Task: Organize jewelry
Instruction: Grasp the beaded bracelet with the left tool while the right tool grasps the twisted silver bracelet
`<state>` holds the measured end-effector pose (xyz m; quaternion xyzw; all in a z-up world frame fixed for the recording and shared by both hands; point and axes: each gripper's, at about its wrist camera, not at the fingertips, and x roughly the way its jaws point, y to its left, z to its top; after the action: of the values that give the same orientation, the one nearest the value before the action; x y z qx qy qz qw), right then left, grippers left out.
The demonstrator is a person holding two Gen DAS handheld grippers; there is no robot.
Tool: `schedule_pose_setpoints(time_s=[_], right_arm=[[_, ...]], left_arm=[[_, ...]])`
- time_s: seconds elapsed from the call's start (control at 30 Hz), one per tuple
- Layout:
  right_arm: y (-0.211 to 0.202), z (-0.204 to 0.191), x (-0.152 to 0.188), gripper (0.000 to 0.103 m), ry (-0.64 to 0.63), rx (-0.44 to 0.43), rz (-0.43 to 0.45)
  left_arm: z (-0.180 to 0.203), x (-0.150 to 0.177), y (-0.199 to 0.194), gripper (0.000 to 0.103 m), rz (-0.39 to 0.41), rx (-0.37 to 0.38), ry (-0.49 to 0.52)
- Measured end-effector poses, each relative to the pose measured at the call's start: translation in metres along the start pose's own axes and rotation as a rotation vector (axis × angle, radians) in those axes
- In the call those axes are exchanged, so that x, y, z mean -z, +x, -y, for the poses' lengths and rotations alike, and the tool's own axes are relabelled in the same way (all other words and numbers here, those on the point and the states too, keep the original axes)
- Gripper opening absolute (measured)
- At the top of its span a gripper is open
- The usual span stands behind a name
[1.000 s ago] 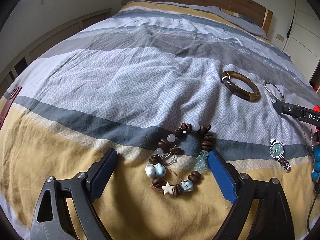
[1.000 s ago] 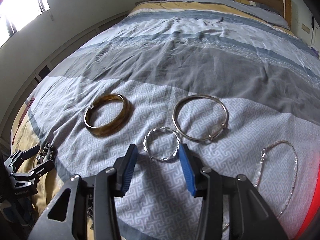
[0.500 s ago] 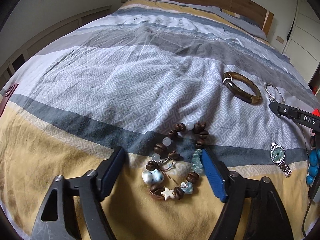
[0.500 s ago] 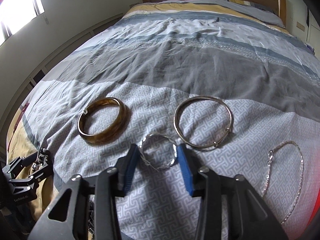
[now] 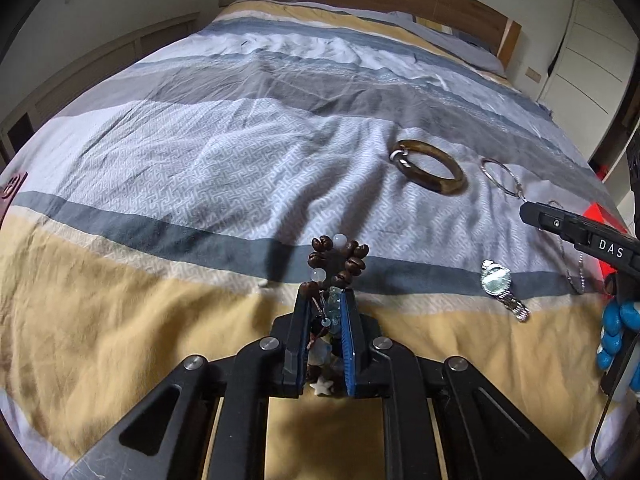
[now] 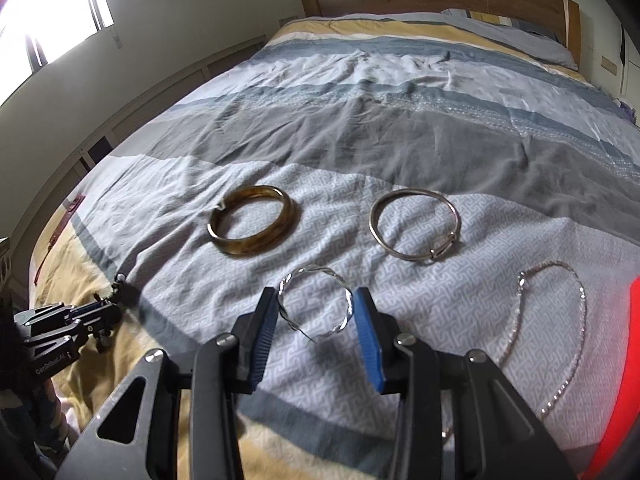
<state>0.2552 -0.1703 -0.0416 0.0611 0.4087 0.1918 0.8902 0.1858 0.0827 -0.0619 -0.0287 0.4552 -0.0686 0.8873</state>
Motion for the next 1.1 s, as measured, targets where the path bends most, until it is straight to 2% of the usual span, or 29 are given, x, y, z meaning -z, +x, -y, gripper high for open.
schedule_pose_setpoints(time_s=[0.23,0.5,0.77,1.0,1.1], right_arm=[[-0.045,-0.003,0.005,0.037,0.007,-0.003,0.049],[-0.117,0.025,0.025,0.037,0.055,0.05,0.121],[-0.192,0.103,0.063,0.037,0.141,0.171,0.158],[-0.222,0.177,0.089,0.037,0.168,0.268,0.121],[-0.224,0.211,0.096,0.037,0.187,0.292,0.104]], left_arm=[[0.023,-0.003,-0.036,0.014,0.04,0.034,0.02],[0.087,-0.01,-0.077,0.014,0.091,0.108,0.101],[0.2,-0.02,-0.082,0.014,0.091,0.253,0.219],[0.325,-0.031,-0.042,0.014,0.022,0.379,0.337],[0.372,-0.036,-0.021,0.014,-0.009,0.398,0.392]])
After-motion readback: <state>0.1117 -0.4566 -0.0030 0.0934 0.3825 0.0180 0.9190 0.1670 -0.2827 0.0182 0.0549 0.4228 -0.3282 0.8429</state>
